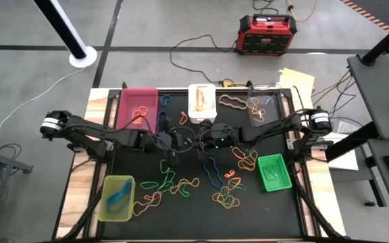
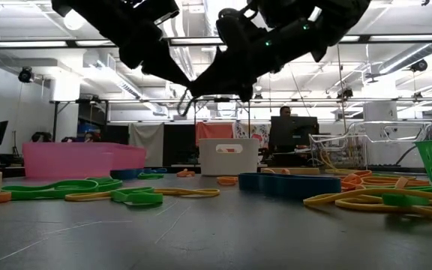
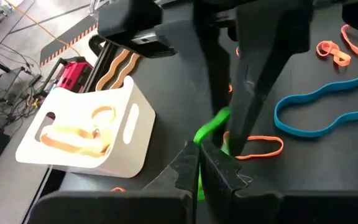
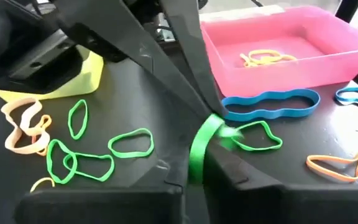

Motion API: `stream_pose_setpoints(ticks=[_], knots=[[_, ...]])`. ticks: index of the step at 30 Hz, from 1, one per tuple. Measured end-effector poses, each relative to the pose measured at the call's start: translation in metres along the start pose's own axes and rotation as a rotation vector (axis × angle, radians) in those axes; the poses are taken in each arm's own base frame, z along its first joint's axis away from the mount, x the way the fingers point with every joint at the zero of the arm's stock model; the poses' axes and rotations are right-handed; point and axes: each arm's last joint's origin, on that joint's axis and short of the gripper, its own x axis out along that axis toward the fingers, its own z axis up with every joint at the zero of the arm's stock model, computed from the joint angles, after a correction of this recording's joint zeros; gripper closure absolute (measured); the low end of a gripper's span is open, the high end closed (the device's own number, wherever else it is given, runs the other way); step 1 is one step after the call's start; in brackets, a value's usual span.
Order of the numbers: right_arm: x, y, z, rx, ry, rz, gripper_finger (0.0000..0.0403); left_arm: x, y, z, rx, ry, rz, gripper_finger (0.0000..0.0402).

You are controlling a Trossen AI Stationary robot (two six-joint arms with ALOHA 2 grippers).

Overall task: Sort rubber bands into baskets
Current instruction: Put the green rubber band into the green bin

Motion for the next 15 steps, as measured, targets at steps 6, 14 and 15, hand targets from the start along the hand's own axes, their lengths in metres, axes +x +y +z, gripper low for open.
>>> stream_pose_setpoints(ticks=[6,14,15], knots=[[-0.003,0.0,0.001,0.009,0.052,-0.005,0.0393,0.0,-0.001,0.0,-0.017,-0.007,-0.053,0.0364],[-0.052,0.007,0.024,0.09,0.574,0.052,0.0394,-0.006,0.006,0.003,0.038,-0.014,0.103,0.0255],[-0.062,0.011,0.025,0.102,0.66,0.081,0.0394,-0.006,0.007,0.004,0.045,-0.016,0.114,0.0246]])
